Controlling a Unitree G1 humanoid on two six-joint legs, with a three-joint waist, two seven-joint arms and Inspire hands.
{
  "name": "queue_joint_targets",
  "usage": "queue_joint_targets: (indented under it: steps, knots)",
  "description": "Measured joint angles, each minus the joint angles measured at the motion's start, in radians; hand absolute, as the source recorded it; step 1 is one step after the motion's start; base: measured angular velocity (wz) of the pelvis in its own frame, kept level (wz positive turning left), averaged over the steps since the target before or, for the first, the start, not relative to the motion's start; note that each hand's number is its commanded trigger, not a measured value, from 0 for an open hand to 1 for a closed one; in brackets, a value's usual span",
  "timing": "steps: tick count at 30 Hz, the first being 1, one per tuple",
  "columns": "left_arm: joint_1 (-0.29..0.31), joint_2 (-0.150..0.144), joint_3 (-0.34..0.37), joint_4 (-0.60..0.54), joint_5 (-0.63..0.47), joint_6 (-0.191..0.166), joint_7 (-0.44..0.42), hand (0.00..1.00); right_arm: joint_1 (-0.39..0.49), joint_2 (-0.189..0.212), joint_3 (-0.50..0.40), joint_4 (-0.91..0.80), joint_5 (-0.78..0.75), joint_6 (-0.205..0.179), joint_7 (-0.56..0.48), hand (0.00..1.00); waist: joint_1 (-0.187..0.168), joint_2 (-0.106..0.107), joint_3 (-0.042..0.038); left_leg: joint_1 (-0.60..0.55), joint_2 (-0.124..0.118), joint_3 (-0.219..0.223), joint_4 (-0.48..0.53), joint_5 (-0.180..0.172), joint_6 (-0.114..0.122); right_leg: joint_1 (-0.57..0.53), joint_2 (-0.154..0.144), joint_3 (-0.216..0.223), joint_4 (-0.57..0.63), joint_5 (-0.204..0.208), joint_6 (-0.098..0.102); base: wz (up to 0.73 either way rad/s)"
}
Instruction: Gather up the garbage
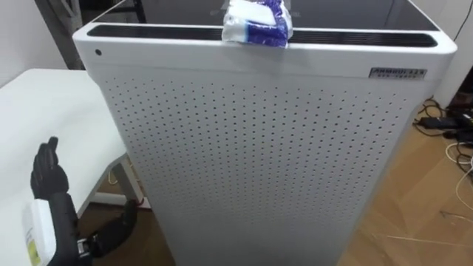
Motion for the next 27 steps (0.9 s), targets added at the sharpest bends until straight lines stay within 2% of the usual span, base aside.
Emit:
queue_joint_targets:
  steps: [5, 10, 13, 21, 25, 27]
  knots:
    - [-0.004, 0.000, 0.001, -0.086, 0.001, -0.033, 0.022, 0.00, 0.005, 0.000, 0.000, 0.000, -0.001, 0.000, 0.002, 1.00, -0.007, -0.005, 0.0046, 0.006, -0.001, 0.000, 0.000, 0.000, 0.000, 0.008, -0.001, -0.001, 0.001, 0.000, 0.000, 0.01]
    - [-0.006, 0.002, 0.001, -0.117, 0.002, -0.035, 0.021, 0.00, 0.005, -0.003, 0.000, 0.000, -0.001, 0.001, 0.004, 1.00, -0.017, -0.007, 0.0057, 0.017, -0.001, 0.000, 0.001, -0.001, 0.001, 0.016, -0.002, 0.003, 0.000, 0.000, 0.001, 0.00]
    - [-0.008, 0.002, 0.002, -0.210, 0.015, -0.036, 0.020, 0.00, 0.008, -0.002, 0.001, 0.000, 0.002, 0.001, 0.018, 1.00, -0.019, -0.012, 0.0082, 0.020, 0.000, 0.001, 0.001, -0.001, 0.001, 0.018, -0.005, 0.008, -0.001, -0.001, 0.002, 0.00]
    - [-0.037, 0.013, 0.013, -0.342, 0.053, -0.044, 0.010, 0.00, 0.016, 0.000, 0.006, 0.012, 0.003, 0.001, 0.021, 1.00, -0.023, -0.012, 0.0049, 0.034, -0.009, 0.002, -0.005, 0.001, 0.005, 0.039, -0.004, 0.002, -0.013, 0.000, 0.007, 0.02]
    - [-0.065, 0.022, 0.019, -0.348, 0.119, -0.043, 0.001, 0.00, 0.014, -0.001, 0.006, 0.038, -0.002, 0.000, 0.027, 1.00, -0.029, -0.003, 0.0050, 0.039, -0.010, 0.005, -0.005, 0.001, 0.006, 0.053, -0.002, 0.004, -0.017, 0.001, 0.007, 0.10]
    - [-0.068, 0.024, 0.019, -0.395, 0.156, -0.043, -0.001, 0.00, 0.013, -0.002, 0.005, 0.038, -0.007, 0.000, 0.038, 1.00, -0.043, 0.002, 0.0033, 0.038, -0.007, 0.012, -0.005, 0.001, 0.006, 0.053, -0.004, 0.005, -0.017, 0.001, 0.007, 0.03]
